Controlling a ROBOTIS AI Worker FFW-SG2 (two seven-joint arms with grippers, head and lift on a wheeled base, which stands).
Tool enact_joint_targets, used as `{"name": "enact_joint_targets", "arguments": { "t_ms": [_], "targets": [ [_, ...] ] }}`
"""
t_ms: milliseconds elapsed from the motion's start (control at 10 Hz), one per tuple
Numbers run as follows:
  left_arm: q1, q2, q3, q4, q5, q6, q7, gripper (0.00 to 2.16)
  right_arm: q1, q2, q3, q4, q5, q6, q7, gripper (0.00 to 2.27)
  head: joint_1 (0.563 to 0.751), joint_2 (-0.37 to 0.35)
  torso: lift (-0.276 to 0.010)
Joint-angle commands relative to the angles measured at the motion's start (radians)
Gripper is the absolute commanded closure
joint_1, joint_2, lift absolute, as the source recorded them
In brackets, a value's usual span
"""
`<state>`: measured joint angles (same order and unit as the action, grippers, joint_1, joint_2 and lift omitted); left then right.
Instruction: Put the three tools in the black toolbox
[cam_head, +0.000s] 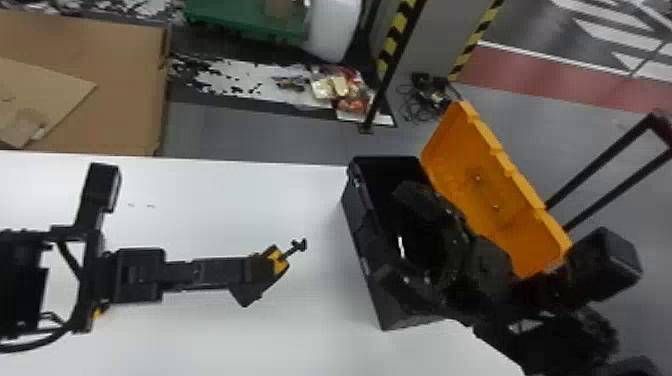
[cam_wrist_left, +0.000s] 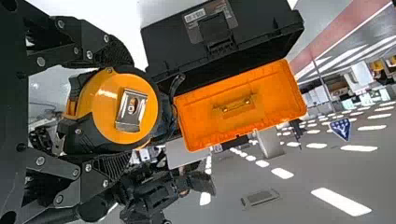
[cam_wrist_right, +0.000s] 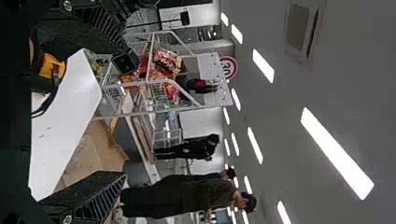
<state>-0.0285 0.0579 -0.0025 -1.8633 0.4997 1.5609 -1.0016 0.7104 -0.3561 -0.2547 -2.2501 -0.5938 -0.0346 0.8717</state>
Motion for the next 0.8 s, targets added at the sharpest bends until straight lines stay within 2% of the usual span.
{"name": "enact_joint_targets", "arguments": {
  "t_ms": [0, 300, 400, 700],
  "targets": [
    [-0.01, -0.001, -0.011, -0.002, 0.002, 0.01, 0.001, 1.85, 0.0, -0.007, 0.048, 0.073, 0.052, -0.239, 0.023, 0.07, 0.695, -0.327, -0.055],
    [-0.037, 0.002, -0.031, -0.007, 0.0, 0.01, 0.009, 1.85, -0.019, -0.06, 0.152, 0.261, 0.126, -0.721, 0.035, 0.05, 0.695, -0.35, -0.055],
    [-0.039, 0.002, -0.036, -0.007, 0.0, 0.01, 0.008, 1.85, -0.042, -0.067, 0.186, 0.311, 0.155, -0.788, 0.039, 0.05, 0.695, -0.35, -0.055],
    [-0.037, 0.002, -0.056, -0.005, 0.0, 0.01, 0.0, 1.85, -0.104, -0.064, 0.276, 0.38, 0.319, -0.804, -0.005, 0.05, 0.695, -0.33, -0.055]
  ]
}}
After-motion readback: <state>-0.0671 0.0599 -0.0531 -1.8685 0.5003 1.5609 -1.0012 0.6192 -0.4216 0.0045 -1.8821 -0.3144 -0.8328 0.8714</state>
